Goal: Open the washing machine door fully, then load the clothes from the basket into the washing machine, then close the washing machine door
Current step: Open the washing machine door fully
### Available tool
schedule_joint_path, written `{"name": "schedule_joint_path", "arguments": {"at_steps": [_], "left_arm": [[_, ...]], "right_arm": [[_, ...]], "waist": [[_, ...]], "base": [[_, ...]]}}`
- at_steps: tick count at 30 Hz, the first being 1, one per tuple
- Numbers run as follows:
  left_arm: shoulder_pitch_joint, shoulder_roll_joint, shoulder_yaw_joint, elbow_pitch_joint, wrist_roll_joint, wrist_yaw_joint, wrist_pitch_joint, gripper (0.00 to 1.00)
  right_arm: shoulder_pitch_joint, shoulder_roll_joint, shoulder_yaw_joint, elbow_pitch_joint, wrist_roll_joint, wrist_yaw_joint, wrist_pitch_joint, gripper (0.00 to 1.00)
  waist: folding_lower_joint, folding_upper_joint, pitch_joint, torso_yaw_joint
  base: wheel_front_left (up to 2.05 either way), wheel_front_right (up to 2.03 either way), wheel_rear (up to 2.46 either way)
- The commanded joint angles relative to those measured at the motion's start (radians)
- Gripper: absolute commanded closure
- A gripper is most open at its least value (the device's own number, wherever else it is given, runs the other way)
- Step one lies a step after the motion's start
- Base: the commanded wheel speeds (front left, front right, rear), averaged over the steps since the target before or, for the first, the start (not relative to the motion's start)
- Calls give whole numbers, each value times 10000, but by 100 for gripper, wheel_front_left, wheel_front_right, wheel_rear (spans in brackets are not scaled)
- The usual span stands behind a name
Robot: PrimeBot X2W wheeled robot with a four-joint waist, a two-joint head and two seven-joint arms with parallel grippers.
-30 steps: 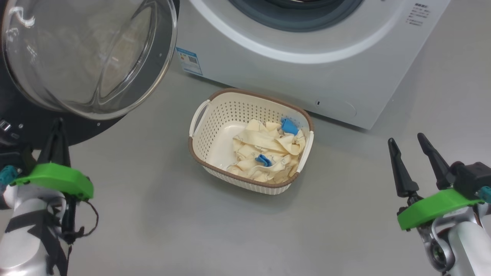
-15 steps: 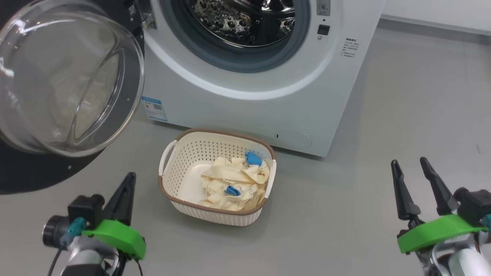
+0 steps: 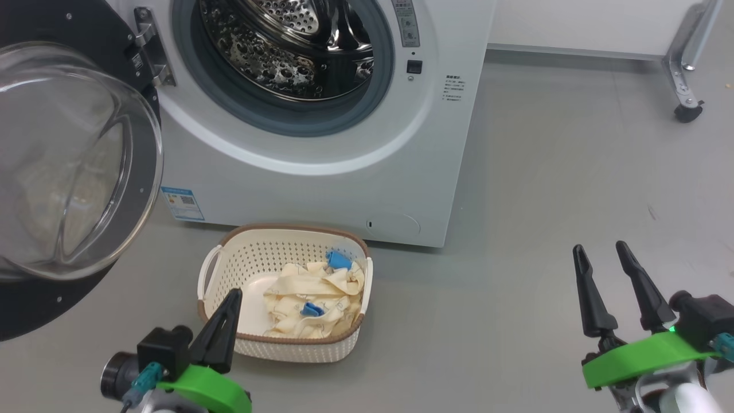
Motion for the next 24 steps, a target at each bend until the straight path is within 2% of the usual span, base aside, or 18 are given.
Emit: {"name": "schedule_joint_path", "arguments": {"at_steps": [1,8,9,10,11,16,24], "left_arm": [[-252,131,379,-391,-94,68,3,100],[-140,-63,265,-595,-65,313,-70,100],[-136,-90,273,-639,-43,372,-96,87],[-123,-137,304,-676,-49,439,-121,13],[-110,-181,340,-716,-54,505,-145,0],[-27,-381,541,-862,-85,764,-228,0],[45,-442,630,-919,-5,717,-253,0]], "right_arm": [[-76,-125,105,-382,-92,35,-94,0],[87,-15,-24,-455,-147,35,-95,0],[87,0,-29,-455,-153,35,-95,0],[88,13,-40,-451,-162,35,-95,0],[89,25,-56,-444,-173,35,-95,0],[89,60,-98,-367,-217,35,-95,0],[5,75,-182,-233,-333,35,-95,0]], "waist": [[1,-1,-26,-94],[1,-1,15,-363],[1,-1,23,-396],[1,-1,32,-422],[1,-1,42,-447],[1,-1,65,-535],[1,-1,93,-612]], "base": [[0,0,0],[0,0,0],[0,0,0],[0,0,0],[0,0,0],[0,0,0],[0,0,0]]}}
